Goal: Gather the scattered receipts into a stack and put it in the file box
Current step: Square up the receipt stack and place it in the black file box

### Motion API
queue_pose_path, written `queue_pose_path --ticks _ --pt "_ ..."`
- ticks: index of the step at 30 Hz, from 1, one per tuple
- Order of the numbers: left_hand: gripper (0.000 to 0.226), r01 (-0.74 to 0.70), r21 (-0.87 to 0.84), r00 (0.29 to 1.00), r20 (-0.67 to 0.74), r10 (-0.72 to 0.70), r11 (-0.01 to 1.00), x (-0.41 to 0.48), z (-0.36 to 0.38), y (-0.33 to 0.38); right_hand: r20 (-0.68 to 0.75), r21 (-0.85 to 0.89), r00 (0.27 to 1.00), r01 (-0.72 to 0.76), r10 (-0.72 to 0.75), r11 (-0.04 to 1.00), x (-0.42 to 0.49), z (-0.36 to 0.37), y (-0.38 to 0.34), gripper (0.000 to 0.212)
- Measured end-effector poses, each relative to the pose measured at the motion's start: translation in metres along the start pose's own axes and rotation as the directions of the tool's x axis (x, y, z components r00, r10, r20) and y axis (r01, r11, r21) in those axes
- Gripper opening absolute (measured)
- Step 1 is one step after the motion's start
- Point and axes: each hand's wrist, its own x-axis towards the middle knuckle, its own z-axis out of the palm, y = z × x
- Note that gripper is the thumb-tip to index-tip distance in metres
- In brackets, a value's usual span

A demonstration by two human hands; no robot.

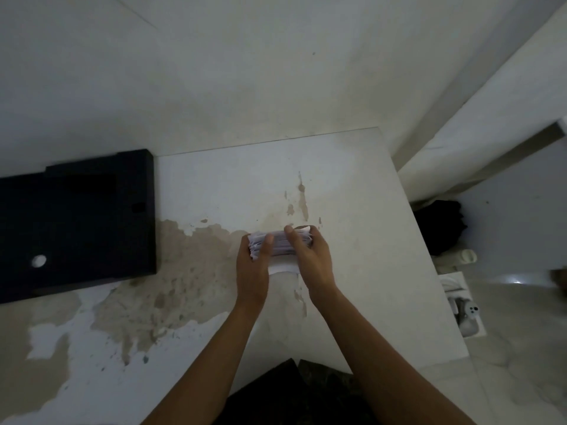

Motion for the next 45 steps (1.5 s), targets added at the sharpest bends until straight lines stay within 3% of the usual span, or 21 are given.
queue_pose_path --ticks 5,8,13,18,21,23,27,33,37,39,42,45 --pt "0.009 0.054 -0.152 0.977 -0.198 -0.084 0.987 0.0 0.009 0.006 0.159 0.03 0.984 0.075 -0.079 0.997 -0.009 -0.003 0.007 0.03" --pt "0.015 0.081 -0.15 0.96 -0.253 -0.118 0.985 0.004 0.012 0.008 0.259 0.094 0.964 0.028 -0.051 0.995 -0.015 -0.016 0.013 0.044" --pt "0.029 0.134 -0.16 0.956 -0.24 -0.17 0.978 0.008 0.012 0.007 0.396 -0.238 0.915 0.179 -0.073 0.955 -0.011 -0.036 0.028 0.063" --pt "0.031 0.153 -0.215 0.978 -0.11 -0.179 0.965 -0.002 0.008 0.008 0.23 -0.438 0.961 0.246 -0.156 0.865 0.005 -0.031 0.033 0.019" --pt "0.071 0.154 -0.298 0.979 -0.085 -0.187 0.942 -0.004 0.002 0.018 0.257 -0.43 0.938 0.328 -0.234 0.841 0.01 -0.021 0.018 0.019" --pt "0.081 0.118 -0.324 0.981 -0.11 -0.162 0.939 -0.003 -0.006 0.028 0.261 -0.368 0.927 0.353 -0.269 0.86 0.009 -0.016 0.01 0.017" --pt "0.05 0.071 -0.344 0.99 -0.089 -0.108 0.936 0.0 -0.021 0.032 0.226 -0.264 0.926 0.358 -0.304 0.895 0.003 -0.015 0.017 0.016" --pt "0.075 0.008 -0.208 0.997 -0.079 -0.025 0.978 -0.007 -0.021 0.012 0.266 -0.366 0.947 0.274 -0.182 0.889 -0.001 -0.013 0.037 0.027" --pt "0.066 0.06 -0.295 0.988 -0.118 -0.098 0.954 0.001 -0.016 0.016 0.194 -0.392 0.961 0.262 -0.199 0.882 0.002 -0.006 0.033 0.016" --pt "0.055 0.085 -0.372 0.987 -0.096 -0.129 0.924 0.007 -0.016 0.021 0.161 -0.383 0.959 0.277 -0.232 0.881 0.003 -0.006 0.031 0.013" --pt "0.058 0.095 -0.431 0.991 -0.043 -0.126 0.897 0.011 -0.02 0.022 0.134 -0.382 0.955 0.297 -0.266 0.875 0.003 -0.005 0.03 0.004" --pt "0.064 0.158 -0.349 0.986 0.003 -0.167 0.924 0.01 -0.024 0.014 0.115 -0.411 0.985 0.165 -0.129 0.896 0.0 -0.006 0.034 0.021"
